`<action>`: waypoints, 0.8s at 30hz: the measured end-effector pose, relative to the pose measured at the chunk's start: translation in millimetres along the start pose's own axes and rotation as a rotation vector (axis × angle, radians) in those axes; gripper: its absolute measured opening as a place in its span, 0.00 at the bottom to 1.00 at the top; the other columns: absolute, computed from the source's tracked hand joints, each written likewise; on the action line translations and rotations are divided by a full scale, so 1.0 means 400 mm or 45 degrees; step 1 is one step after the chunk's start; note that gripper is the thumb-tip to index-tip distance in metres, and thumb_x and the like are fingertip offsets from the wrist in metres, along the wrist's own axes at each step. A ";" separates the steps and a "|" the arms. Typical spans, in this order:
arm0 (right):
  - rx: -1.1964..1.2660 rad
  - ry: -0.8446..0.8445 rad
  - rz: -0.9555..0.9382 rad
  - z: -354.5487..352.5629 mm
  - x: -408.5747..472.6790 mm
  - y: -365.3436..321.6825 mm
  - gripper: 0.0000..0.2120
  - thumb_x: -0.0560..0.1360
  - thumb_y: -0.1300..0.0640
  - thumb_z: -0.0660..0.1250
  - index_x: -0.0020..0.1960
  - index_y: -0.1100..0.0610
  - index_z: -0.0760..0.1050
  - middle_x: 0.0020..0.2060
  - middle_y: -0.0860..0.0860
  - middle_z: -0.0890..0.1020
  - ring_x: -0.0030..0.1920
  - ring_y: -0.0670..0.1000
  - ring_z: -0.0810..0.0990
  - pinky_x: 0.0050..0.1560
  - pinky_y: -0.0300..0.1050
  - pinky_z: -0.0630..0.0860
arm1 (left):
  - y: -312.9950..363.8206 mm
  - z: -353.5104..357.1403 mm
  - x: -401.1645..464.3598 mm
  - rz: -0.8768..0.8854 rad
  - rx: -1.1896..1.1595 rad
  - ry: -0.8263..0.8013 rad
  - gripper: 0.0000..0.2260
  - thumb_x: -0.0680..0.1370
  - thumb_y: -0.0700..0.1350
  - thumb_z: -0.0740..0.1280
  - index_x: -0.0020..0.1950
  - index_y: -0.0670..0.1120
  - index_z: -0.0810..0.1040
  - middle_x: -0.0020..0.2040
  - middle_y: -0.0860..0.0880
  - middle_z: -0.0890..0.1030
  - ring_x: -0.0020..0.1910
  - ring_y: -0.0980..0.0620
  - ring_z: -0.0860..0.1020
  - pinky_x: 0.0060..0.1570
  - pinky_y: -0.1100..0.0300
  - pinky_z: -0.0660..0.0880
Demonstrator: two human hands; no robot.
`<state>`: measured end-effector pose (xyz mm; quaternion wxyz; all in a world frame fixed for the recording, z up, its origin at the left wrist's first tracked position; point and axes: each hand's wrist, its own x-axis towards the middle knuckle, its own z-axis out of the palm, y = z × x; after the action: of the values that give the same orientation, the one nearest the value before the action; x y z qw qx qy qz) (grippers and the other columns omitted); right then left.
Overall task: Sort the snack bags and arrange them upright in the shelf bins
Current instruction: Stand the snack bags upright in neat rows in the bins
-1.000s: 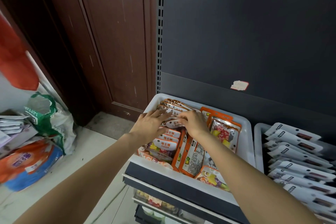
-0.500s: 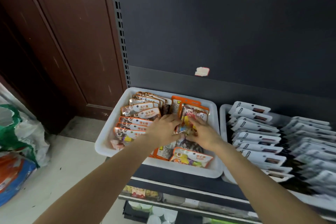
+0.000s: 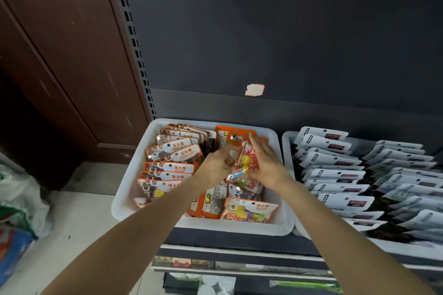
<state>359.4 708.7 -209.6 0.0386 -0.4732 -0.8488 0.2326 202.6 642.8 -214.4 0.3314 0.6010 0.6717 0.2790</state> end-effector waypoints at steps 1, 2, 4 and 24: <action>0.018 -0.033 0.016 -0.002 0.004 -0.006 0.51 0.69 0.53 0.74 0.77 0.50 0.40 0.77 0.51 0.49 0.77 0.52 0.48 0.74 0.50 0.53 | -0.006 -0.006 -0.007 0.010 0.009 0.007 0.21 0.75 0.35 0.68 0.65 0.49 0.70 0.44 0.50 0.77 0.44 0.50 0.79 0.46 0.62 0.77; 0.037 -0.037 0.027 -0.006 0.008 -0.014 0.50 0.68 0.53 0.76 0.77 0.50 0.44 0.76 0.52 0.53 0.76 0.53 0.52 0.74 0.50 0.56 | -0.009 -0.012 -0.011 0.010 0.023 0.031 0.20 0.75 0.35 0.68 0.65 0.48 0.71 0.44 0.50 0.77 0.44 0.51 0.79 0.47 0.63 0.77; 0.050 0.036 0.049 -0.017 0.016 -0.028 0.45 0.68 0.52 0.76 0.75 0.51 0.53 0.72 0.53 0.63 0.73 0.53 0.60 0.71 0.49 0.62 | -0.007 -0.023 -0.007 -0.008 0.030 0.099 0.18 0.76 0.36 0.67 0.64 0.48 0.72 0.45 0.50 0.78 0.45 0.52 0.78 0.48 0.63 0.76; 0.089 0.435 0.377 -0.090 0.018 -0.014 0.17 0.77 0.64 0.63 0.64 0.55 0.67 0.53 0.55 0.80 0.54 0.57 0.79 0.48 0.49 0.76 | 0.002 -0.071 0.067 -0.109 0.194 0.183 0.17 0.80 0.41 0.63 0.69 0.46 0.67 0.67 0.45 0.73 0.66 0.45 0.72 0.62 0.54 0.71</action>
<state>361.3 725.1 -176.5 0.1635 -0.6236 -0.7426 0.1813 179.4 670.2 -199.0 0.2473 0.5738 0.7380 0.2550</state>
